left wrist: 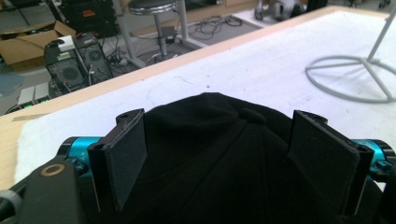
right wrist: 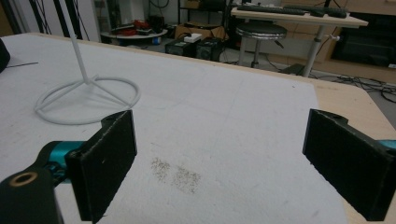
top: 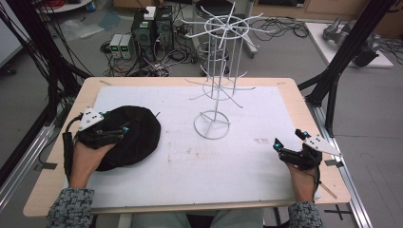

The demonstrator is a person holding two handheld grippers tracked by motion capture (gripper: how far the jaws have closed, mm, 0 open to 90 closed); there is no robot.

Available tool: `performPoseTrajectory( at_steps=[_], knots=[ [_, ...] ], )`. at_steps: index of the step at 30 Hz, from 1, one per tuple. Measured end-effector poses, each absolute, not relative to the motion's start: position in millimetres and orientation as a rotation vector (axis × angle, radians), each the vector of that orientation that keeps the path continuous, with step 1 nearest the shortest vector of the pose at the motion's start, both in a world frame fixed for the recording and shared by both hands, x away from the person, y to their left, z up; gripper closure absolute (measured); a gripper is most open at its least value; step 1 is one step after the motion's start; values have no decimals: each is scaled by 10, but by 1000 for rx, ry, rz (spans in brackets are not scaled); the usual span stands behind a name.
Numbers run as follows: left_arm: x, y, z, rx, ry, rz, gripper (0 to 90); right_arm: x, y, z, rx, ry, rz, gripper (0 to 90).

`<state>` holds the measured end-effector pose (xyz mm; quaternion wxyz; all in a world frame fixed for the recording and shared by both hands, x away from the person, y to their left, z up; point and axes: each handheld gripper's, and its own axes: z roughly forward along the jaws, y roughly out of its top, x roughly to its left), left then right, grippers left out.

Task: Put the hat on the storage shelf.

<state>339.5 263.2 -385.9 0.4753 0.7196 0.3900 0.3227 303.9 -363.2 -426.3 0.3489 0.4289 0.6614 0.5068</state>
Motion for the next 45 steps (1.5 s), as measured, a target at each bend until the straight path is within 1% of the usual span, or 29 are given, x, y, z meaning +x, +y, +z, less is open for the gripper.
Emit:
performPoseTrajectory(
  at_steps=[7, 12, 14, 17, 20, 25, 26, 30, 33, 40, 45],
  knots=[
    [3467, 2431, -3824, 1782, 940, 830, 199, 2981, -3690, -4272, 1120, 1700, 1313, 89],
    [3518, 2369, -3854, 1805, 994, 854, 199, 2926, -3742, -4270, 1134, 1688, 1303, 89],
    [3526, 2354, -3862, 1824, 1005, 853, 201, 2915, -3762, -4270, 1142, 1679, 1307, 89],
    [3537, 2317, -3894, 1881, 1020, 809, 215, 2920, -3772, -4273, 1147, 1678, 1305, 89],
    [3550, 2289, -3913, 1935, 1016, 811, 216, 2929, -3756, -4274, 1140, 1681, 1311, 89],
    [3557, 2279, -3928, 1939, 1034, 814, 219, 2935, -3738, -4275, 1138, 1691, 1309, 89],
    [3560, 2272, -3933, 1959, 1032, 815, 234, 2933, -3739, -4274, 1136, 1693, 1307, 89],
    [3559, 2227, -3953, 2027, 1009, 833, 351, 2920, -3747, -4269, 1140, 1687, 1306, 89],
    [3572, 2227, -3962, 2043, 1025, 816, 388, 2923, -3756, -4271, 1138, 1686, 1305, 89],
    [3575, 2209, -3996, 2085, 1024, 805, 516, 2925, -3755, -4271, 1138, 1686, 1307, 89],
    [3567, 2217, -4034, 2149, 971, 810, 650, 2919, -3762, -4268, 1144, 1681, 1306, 89]
  ],
)
